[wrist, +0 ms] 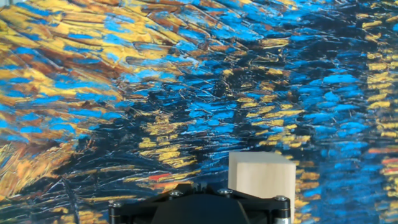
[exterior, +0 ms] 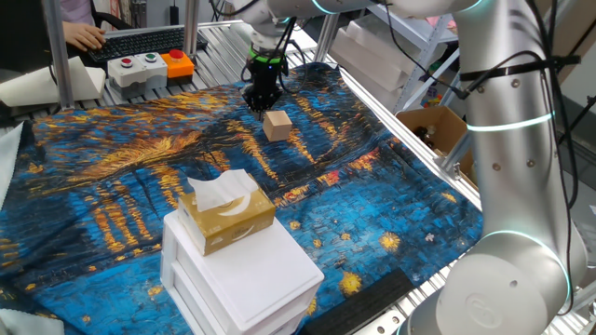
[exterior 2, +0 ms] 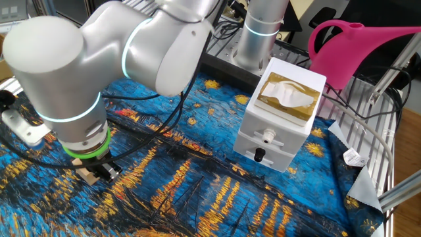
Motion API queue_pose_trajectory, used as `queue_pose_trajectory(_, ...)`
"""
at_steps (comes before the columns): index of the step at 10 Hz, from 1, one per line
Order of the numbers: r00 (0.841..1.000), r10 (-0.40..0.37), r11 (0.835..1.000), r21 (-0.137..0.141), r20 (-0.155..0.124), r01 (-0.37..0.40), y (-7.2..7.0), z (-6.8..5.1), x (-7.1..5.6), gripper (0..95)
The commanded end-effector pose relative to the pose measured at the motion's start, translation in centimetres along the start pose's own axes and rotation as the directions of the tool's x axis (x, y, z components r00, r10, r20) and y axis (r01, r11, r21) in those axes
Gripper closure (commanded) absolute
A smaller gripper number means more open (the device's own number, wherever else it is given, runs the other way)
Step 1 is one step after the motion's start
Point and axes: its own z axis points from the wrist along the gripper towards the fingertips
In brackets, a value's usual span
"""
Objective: Approach and touch the side of the small block
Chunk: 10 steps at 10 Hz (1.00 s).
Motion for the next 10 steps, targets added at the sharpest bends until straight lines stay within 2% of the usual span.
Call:
queue_pose_trajectory(1,1.000,-0.002,1.000,0.000,0.004,0.002,-0.2,0.2,0.0,95.0)
queue_pose_trajectory(10,0.999,-0.031,1.000,-0.004,0.009,0.031,-1.6,1.8,-0.9,95.0)
